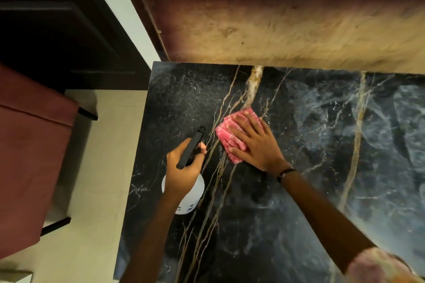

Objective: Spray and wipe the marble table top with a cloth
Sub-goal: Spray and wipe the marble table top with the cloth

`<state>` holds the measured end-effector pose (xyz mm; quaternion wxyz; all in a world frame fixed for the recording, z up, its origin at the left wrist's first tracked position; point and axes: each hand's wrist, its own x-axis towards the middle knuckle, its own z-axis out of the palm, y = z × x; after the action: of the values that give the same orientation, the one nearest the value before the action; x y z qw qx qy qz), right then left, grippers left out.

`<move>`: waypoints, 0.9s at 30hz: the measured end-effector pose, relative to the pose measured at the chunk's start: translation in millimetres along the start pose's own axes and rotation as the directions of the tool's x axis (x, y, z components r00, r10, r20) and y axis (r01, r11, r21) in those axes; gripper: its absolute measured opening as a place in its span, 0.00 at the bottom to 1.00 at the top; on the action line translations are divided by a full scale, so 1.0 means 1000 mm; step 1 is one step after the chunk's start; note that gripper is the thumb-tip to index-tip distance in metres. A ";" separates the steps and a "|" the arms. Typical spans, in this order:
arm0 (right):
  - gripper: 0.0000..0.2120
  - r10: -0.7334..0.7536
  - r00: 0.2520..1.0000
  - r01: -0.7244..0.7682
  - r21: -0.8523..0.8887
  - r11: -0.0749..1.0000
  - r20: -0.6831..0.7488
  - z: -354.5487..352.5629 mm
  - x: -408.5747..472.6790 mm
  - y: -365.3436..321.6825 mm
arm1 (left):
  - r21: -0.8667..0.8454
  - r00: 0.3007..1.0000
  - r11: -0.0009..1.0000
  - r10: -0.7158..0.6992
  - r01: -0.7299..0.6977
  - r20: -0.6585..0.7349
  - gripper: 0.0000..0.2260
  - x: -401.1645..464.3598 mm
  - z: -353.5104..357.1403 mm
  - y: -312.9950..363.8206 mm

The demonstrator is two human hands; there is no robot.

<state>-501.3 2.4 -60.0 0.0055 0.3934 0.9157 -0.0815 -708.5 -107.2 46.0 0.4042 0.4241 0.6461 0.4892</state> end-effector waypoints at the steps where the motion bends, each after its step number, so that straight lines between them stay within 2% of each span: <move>1: 0.33 0.000 1.000 0.000 -0.005 1.000 -0.009 -0.002 -0.015 0.010 | 0.008 1.000 1.000 0.002 -0.002 0.001 0.06 -0.003 -0.001 0.000; 5: 0.34 0.185 0.983 -0.184 0.046 0.982 -0.009 -0.015 -0.021 0.039 | 0.044 1.000 0.999 -0.004 0.004 0.006 0.07 -0.011 -0.001 0.001; 8: 0.34 0.356 0.935 -0.354 0.112 0.928 0.008 -0.020 0.014 0.018 | 0.048 1.000 0.999 0.014 -0.015 0.012 0.07 -0.016 0.000 0.004; 10: 0.33 0.347 0.937 -0.347 0.146 0.927 0.020 -0.020 0.034 -0.007 | 0.049 1.000 0.999 -0.006 0.005 0.016 0.08 -0.021 0.000 0.007; 13: 0.32 0.215 0.976 -0.211 0.126 0.969 -0.019 -0.011 0.038 -0.051 | 0.079 1.000 0.997 -0.008 0.007 0.022 0.10 -0.026 -0.003 0.007; 16: 0.31 0.062 0.998 -0.059 0.137 0.989 -0.012 -0.001 0.004 -0.087 | 0.083 0.999 0.995 -0.049 0.048 0.012 0.09 -0.033 -0.004 0.006; 19: 0.30 -0.041 0.999 0.040 0.094 0.995 0.008 0.007 -0.053 -0.088 | 0.083 0.999 0.996 -0.034 0.032 0.023 0.10 -0.041 -0.008 0.003; 21: 0.31 -0.025 0.999 0.027 0.077 0.997 -0.032 0.007 -0.081 -0.065 | 0.074 0.999 0.997 -0.024 0.021 0.043 0.06 -0.048 -0.011 0.002; 23: 0.32 0.039 0.998 -0.036 0.076 0.996 -0.039 0.001 -0.091 -0.038 | 0.063 0.998 0.997 -0.038 0.035 0.045 0.07 -0.054 -0.015 0.002; 27: 0.34 0.289 0.957 -0.291 0.117 0.949 0.033 -0.007 -0.057 -0.028 | 0.066 0.999 0.997 -0.041 0.039 0.026 0.09 -0.068 -0.019 0.001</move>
<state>-481.9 -56.9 -44.3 0.0008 0.5227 0.8412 -0.1383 -704.5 -176.7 58.2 0.4088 0.4307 0.6644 0.4539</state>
